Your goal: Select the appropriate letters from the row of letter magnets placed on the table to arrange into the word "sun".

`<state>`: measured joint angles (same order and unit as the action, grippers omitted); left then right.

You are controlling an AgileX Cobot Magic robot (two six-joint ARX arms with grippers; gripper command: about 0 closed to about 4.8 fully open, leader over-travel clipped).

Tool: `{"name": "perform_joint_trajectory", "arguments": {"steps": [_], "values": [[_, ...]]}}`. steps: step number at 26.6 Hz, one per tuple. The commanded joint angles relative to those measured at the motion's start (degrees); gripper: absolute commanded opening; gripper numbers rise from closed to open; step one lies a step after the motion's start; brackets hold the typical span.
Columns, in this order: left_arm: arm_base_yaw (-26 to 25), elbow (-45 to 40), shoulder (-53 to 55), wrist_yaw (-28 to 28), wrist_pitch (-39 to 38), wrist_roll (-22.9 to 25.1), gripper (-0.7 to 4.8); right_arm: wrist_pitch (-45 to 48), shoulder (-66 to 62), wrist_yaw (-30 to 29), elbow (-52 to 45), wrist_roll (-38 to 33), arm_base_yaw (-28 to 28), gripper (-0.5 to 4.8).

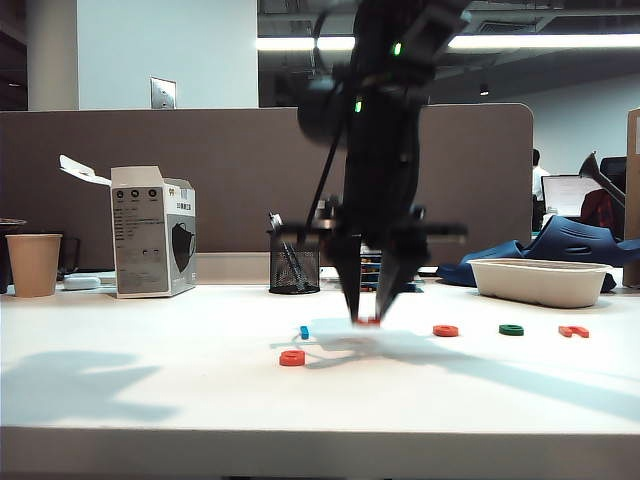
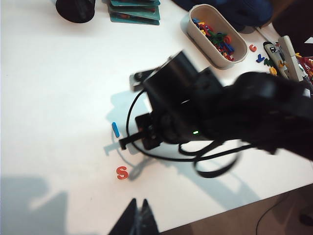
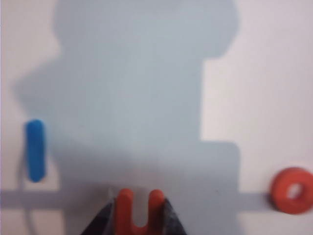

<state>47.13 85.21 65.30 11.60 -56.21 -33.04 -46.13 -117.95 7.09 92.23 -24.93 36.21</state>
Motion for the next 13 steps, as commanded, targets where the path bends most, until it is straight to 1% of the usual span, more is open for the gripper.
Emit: {"name": "perform_joint_trajectory", "arguments": {"steps": [1, 6, 9, 13], "values": [[-0.1, 0.2, -0.2, 0.2, 0.6, 0.1, -0.04, -0.9, 4.3, 0.9, 0.4, -0.2, 0.0, 1.06], [-0.1, 0.2, -0.2, 0.2, 0.6, 0.1, -0.04, -6.8, 8.9, 1.0, 0.3, -3.7, 0.7, 1.06], [-0.1, 0.2, -0.2, 0.2, 0.6, 0.1, -0.04, -9.2, 10.4, 1.0, 0.1, -5.3, 2.4, 1.06], [-0.1, 0.2, -0.2, 0.2, 0.6, 0.1, -0.04, -8.2, 10.4, 1.3, -1.7, -7.8, 4.8, 1.06]]}}
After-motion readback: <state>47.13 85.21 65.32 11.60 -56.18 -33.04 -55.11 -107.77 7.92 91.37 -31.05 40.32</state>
